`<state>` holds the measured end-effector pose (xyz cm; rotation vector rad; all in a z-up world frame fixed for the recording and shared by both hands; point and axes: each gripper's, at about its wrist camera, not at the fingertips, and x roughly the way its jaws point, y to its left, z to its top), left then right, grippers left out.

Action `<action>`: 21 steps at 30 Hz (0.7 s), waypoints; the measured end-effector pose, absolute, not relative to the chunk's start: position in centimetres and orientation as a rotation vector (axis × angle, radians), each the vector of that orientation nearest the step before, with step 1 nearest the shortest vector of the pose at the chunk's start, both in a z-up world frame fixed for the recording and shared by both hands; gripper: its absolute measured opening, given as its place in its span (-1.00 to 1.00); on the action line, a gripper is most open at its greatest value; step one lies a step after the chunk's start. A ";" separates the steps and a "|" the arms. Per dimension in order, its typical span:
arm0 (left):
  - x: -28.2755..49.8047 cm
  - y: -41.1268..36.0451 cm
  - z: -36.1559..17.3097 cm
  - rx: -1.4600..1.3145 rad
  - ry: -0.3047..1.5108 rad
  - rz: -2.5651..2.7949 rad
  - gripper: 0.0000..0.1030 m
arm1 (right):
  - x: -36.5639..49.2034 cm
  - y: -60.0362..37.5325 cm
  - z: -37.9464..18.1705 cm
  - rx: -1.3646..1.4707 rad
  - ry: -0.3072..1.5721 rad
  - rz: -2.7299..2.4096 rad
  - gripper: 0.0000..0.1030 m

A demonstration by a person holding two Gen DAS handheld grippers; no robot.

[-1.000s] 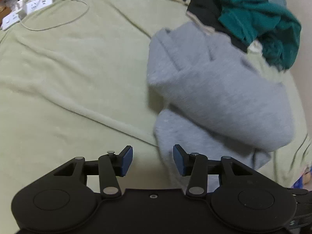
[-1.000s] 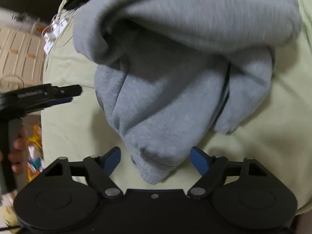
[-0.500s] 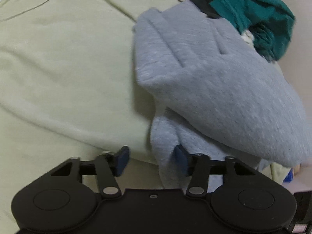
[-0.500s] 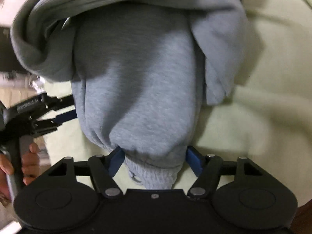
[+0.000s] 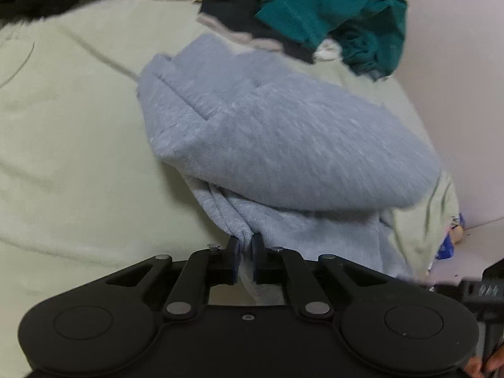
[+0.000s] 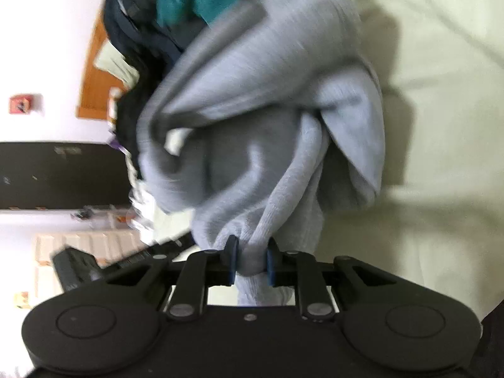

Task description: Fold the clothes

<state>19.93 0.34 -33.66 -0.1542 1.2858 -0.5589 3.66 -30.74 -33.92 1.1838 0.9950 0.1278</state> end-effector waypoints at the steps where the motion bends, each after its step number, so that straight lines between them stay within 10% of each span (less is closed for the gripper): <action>1: 19.9 0.0 -32.8 -0.171 1.276 -0.567 -0.90 | 3.6 -31.7 -32.9 1.182 0.977 0.126 -0.69; 21: 26.9 -11.4 -26.6 -0.430 1.082 -0.499 -0.90 | 18.0 -48.0 -29.7 1.083 0.928 0.140 -0.72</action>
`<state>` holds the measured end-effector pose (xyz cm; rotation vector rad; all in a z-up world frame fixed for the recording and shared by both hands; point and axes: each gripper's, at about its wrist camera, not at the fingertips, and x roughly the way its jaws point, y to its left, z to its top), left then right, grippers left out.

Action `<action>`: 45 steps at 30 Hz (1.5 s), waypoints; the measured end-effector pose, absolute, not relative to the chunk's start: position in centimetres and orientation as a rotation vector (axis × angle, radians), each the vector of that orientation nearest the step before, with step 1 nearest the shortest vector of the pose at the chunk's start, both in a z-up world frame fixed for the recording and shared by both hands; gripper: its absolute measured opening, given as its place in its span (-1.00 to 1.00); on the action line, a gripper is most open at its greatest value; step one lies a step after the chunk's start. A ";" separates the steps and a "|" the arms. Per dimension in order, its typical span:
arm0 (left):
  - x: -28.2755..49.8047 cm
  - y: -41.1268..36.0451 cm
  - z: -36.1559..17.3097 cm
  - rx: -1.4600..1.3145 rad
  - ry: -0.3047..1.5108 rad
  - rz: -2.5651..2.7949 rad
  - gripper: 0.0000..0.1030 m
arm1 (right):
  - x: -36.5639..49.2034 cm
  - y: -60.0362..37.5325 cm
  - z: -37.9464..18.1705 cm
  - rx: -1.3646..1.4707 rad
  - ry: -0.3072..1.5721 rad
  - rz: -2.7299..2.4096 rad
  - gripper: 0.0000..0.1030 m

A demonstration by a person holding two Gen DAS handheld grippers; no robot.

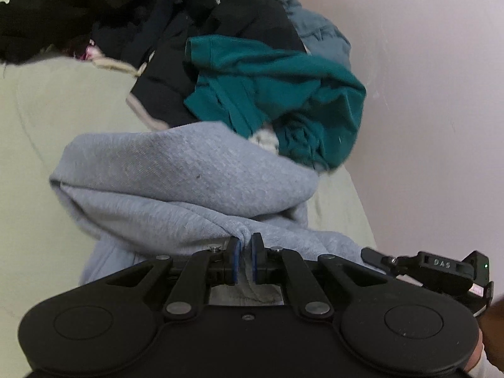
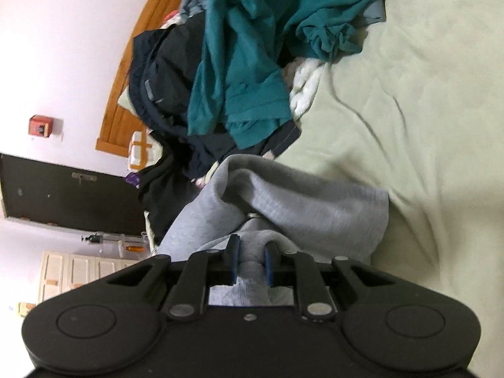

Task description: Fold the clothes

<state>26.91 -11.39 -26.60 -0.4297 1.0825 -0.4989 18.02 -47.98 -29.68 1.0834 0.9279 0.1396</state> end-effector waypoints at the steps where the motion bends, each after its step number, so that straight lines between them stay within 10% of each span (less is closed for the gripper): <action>1: 27.4 -11.7 -26.8 -0.431 1.084 -0.491 -0.90 | 19.0 -48.2 -30.1 1.084 0.939 0.138 -0.72; 5: 29.4 -12.5 -27.4 -0.426 1.103 -0.447 -0.90 | 22.1 -48.0 -32.4 1.157 1.047 0.215 -0.62; 10: 29.8 -12.1 -27.9 -0.434 1.115 -0.441 -0.90 | 21.9 -47.5 -35.1 1.244 1.161 0.328 0.05; 24: 29.1 -11.4 -29.5 -0.483 1.168 -0.406 -0.90 | 20.0 -45.8 -40.3 1.560 1.201 0.442 0.38; 29: 28.5 -11.3 -29.2 -0.475 1.169 -0.386 -0.90 | 20.0 -44.9 -39.1 1.422 1.217 0.422 -0.32; 45: 26.6 -9.6 -28.9 -0.496 1.164 -0.405 -0.70 | 22.0 -45.7 -32.2 1.160 1.191 0.391 -0.67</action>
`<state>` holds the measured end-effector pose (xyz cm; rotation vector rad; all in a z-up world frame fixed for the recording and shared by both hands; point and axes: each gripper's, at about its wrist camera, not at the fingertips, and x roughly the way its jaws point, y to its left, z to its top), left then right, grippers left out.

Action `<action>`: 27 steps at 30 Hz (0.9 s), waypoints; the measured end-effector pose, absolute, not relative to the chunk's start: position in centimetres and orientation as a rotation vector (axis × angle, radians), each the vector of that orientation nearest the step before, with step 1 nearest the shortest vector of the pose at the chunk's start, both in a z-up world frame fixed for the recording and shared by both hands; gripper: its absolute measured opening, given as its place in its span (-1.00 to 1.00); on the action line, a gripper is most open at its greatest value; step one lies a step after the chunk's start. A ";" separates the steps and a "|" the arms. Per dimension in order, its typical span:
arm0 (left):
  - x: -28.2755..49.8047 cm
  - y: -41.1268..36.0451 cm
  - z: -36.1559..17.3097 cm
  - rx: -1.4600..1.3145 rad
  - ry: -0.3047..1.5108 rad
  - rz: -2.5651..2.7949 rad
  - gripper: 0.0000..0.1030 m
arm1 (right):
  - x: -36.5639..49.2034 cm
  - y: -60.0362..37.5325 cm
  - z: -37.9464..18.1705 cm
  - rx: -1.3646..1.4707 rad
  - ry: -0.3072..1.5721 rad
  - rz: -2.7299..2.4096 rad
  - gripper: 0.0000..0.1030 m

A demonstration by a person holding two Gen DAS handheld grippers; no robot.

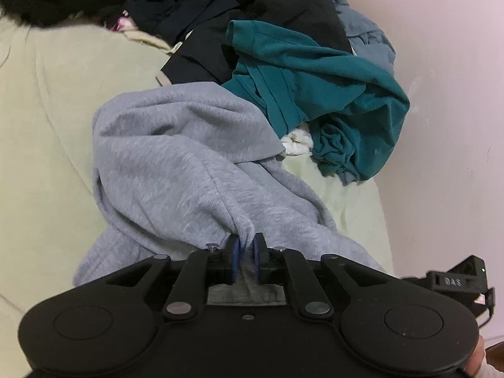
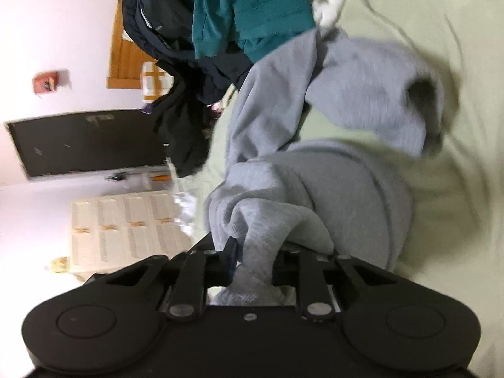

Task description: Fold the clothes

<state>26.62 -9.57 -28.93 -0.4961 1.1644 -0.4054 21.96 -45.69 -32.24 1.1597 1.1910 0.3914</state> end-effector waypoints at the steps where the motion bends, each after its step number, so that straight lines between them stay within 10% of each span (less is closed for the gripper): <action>1: 26.4 -9.4 -28.8 -0.495 1.156 -0.410 -0.65 | 23.0 -46.0 -31.8 1.157 1.191 0.375 -0.68; 5: 25.0 -9.1 -28.4 -0.452 1.125 -0.418 -0.14 | 25.9 -46.5 -31.1 1.141 1.183 0.352 -0.68; 27: 26.5 -11.0 -39.2 -0.565 1.285 -0.402 0.34 | 27.5 -54.4 -33.5 1.262 1.081 0.194 -0.70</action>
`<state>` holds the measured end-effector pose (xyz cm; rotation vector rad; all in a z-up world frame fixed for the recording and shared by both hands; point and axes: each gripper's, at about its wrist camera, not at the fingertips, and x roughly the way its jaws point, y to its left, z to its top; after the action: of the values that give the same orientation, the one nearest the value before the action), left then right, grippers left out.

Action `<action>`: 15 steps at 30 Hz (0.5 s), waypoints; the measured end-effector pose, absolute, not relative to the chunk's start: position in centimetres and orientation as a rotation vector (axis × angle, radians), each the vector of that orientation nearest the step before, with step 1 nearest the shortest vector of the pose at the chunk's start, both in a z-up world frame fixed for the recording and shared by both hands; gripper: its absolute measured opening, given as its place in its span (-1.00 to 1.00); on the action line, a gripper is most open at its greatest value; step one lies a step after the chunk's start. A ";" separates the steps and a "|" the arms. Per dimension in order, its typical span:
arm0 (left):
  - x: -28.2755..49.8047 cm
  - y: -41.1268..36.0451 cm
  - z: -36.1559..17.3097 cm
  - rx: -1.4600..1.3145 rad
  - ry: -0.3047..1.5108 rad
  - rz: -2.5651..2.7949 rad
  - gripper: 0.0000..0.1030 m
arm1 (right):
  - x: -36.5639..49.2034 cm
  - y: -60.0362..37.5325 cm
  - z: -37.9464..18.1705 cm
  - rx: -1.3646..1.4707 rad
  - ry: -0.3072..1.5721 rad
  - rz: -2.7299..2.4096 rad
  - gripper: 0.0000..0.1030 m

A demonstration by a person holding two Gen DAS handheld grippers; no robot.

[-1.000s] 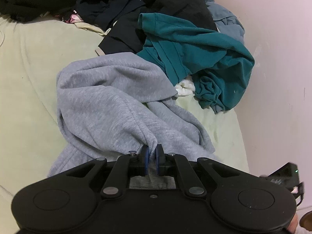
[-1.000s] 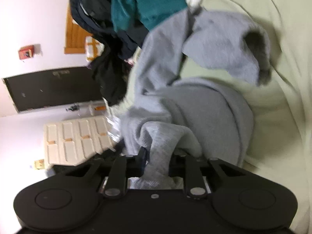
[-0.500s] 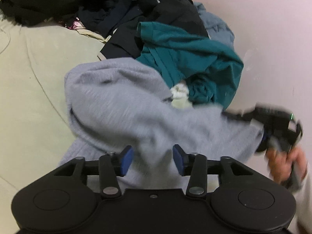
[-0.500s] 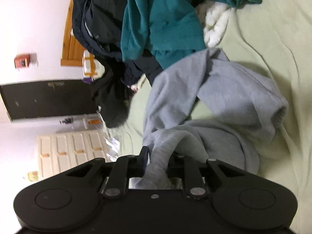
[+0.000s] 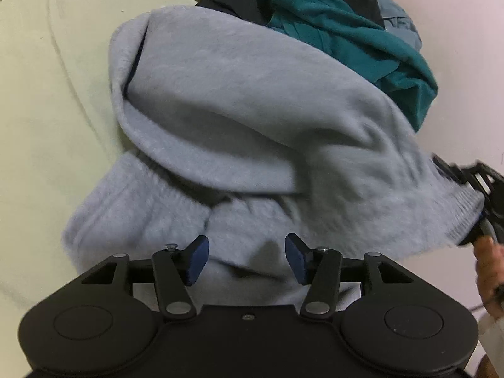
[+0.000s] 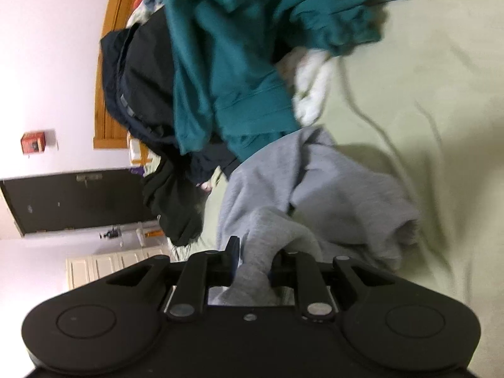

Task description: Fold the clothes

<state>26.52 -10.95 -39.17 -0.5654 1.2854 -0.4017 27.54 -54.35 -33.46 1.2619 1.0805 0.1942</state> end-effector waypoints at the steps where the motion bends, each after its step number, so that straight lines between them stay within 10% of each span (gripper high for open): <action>1: 27.1 -11.1 -40.3 -0.572 1.302 -0.414 0.34 | 27.0 -55.2 -34.0 1.273 1.077 0.175 -0.70; 13: 29.4 -12.9 -46.3 -0.822 1.464 -0.547 0.30 | 23.1 -59.4 -38.2 1.302 1.103 0.116 -0.70; 15: 29.3 -13.0 -46.1 -0.815 1.464 -0.544 -0.05 | 22.8 -59.7 -38.3 1.304 1.099 0.126 -0.70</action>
<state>29.32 -12.99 -46.14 -0.8153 1.4635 -0.5444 22.81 -59.66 -38.29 1.3036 1.0994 0.1263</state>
